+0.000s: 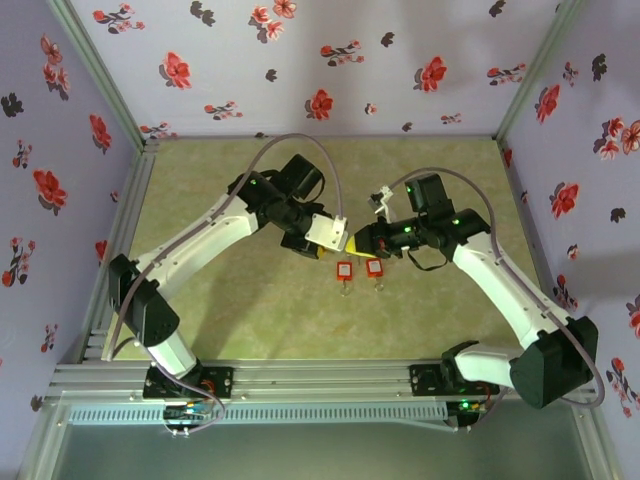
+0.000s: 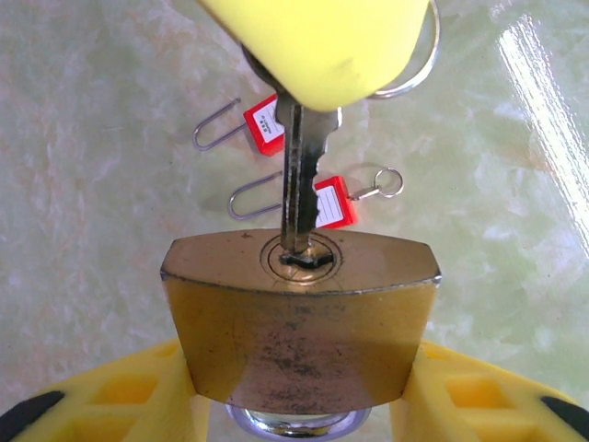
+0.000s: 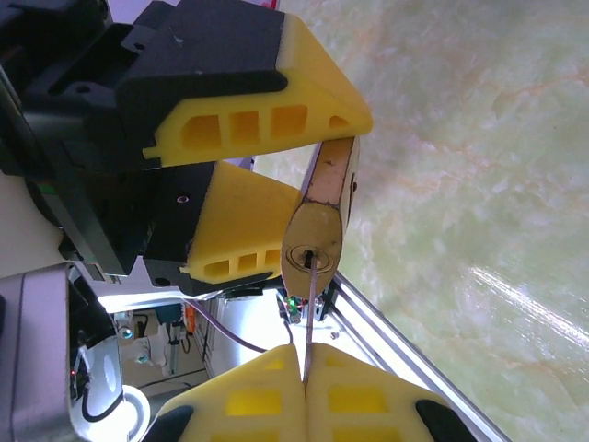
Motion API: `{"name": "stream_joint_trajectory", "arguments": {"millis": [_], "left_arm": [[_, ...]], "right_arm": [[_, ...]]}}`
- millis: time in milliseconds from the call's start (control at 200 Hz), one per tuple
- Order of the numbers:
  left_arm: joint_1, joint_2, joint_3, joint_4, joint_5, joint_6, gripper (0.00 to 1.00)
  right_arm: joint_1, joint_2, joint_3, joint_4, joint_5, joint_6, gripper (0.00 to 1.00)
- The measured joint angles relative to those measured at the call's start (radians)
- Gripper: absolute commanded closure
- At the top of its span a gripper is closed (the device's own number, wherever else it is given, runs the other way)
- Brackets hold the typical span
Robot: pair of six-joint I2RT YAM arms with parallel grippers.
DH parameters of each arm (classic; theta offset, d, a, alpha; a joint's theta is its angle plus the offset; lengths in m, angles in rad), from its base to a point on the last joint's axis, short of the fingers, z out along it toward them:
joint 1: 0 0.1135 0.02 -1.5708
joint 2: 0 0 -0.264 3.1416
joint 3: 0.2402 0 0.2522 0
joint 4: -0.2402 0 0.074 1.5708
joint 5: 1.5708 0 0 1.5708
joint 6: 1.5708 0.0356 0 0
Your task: Unlock with the key
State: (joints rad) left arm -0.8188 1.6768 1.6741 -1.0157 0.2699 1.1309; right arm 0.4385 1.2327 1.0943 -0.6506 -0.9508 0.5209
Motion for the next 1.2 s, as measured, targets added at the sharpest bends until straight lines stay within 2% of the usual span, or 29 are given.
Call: {"name": "stream_joint_trajectory", "arguments": {"millis": [910, 1020, 1200], "left_arm": [[-0.019, 0.029, 0.002, -0.055, -0.032, -0.088, 1.00], [-0.019, 0.001, -0.090, 0.016, -0.013, -0.143, 1.00], [-0.005, -0.077, -0.359, 0.063, -0.046, -0.269, 1.00]], "right_arm": [[0.028, 0.053, 0.016, -0.063, 0.014, -0.071, 1.00], [0.000, 0.053, 0.023, -0.117, 0.036, -0.096, 1.00], [-0.145, 0.037, 0.024, -0.211, 0.075, -0.130, 1.00]]}}
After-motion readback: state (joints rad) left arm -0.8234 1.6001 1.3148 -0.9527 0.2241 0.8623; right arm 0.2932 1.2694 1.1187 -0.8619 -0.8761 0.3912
